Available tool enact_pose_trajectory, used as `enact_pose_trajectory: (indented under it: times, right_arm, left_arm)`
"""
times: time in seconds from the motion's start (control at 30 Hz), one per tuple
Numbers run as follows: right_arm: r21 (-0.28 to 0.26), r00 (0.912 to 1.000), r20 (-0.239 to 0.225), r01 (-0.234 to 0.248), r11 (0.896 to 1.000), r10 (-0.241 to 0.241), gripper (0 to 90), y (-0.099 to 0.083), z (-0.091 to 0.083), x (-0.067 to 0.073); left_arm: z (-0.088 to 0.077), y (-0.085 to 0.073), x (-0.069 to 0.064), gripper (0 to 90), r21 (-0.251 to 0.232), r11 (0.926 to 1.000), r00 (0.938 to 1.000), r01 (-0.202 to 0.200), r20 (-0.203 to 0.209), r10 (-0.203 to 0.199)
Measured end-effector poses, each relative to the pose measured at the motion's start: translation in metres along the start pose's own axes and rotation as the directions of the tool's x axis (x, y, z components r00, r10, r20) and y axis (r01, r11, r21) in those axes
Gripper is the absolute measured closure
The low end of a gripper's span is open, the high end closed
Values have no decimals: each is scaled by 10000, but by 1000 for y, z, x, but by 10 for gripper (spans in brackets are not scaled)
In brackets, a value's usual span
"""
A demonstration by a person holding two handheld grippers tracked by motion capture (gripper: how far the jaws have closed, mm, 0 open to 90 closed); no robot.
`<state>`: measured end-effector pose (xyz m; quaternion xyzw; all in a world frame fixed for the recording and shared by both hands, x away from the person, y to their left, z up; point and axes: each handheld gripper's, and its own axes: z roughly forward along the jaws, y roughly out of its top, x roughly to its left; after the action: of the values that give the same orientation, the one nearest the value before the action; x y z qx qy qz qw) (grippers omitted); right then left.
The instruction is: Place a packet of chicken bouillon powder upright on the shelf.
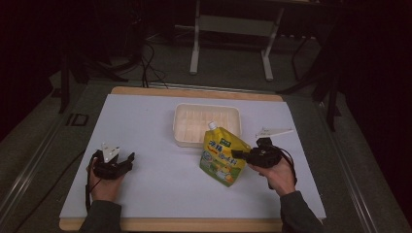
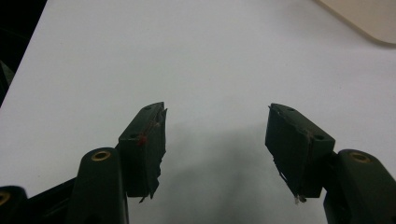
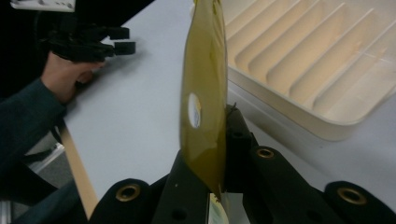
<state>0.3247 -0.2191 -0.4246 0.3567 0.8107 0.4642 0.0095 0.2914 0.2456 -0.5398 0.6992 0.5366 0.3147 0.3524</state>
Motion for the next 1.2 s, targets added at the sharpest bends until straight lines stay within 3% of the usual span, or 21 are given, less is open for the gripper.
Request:
enact_pose_trajectory:
  times: [0.1,0.67,1.2]
  right_arm:
    - [-58,9999,6,135,9999,-135,900,0,0,3]
    - [-749,9952,-978,-159,9971,85,900,2,-1,14]
    - [-1943,9953,-959,-302,9805,116,900,13,-14,23]
  left_arm:
    - [0,0,0,378,2,10000,10000,1,0,-1]
    - [0,0,0,377,-9,10000,10000,-2,-7,2]
    - [0,0,0,377,-28,10000,10000,2,-28,-2]
